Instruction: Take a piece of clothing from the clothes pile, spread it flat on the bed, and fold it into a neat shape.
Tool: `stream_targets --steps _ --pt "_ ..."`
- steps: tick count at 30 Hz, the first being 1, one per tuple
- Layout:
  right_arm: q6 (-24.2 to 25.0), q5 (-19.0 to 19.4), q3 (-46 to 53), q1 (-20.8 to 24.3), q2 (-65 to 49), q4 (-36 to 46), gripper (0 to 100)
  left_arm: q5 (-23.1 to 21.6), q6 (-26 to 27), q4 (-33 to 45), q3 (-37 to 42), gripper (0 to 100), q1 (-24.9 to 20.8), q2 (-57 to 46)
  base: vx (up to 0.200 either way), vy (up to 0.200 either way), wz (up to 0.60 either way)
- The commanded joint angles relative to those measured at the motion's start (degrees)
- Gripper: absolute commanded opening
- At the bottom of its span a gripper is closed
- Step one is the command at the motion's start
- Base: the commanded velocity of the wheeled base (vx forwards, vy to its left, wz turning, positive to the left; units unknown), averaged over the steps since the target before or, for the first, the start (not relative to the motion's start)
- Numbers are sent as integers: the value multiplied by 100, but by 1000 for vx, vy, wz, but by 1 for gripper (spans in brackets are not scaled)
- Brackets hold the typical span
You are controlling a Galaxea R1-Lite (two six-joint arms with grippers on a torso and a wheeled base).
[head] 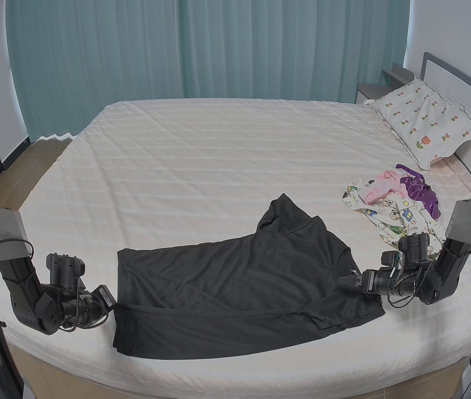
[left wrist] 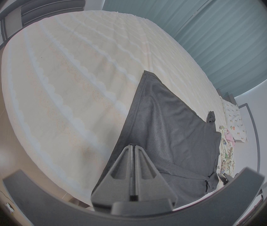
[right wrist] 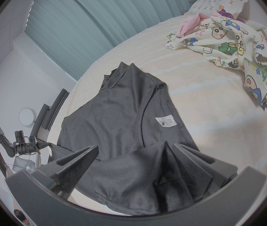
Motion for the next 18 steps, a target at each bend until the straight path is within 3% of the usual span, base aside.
stream_targets --steps 1,13,14,18 --pt "-55 19 15 -47 96 -2 100 -6 -2 0 4 0 -7 0 0 0 0" --pt "-750 115 -37 -12 518 -2 100 -6 -11 0 4 0 -7 0 0 0 0" --pt "-785 150 -20 -21 527 6 0 -6 -2 0 4 0 2 0 0 0 0" --pt "-794 326 -11 -65 500 -2 0 -6 -11 0 4 0 2 8 0 0 0"
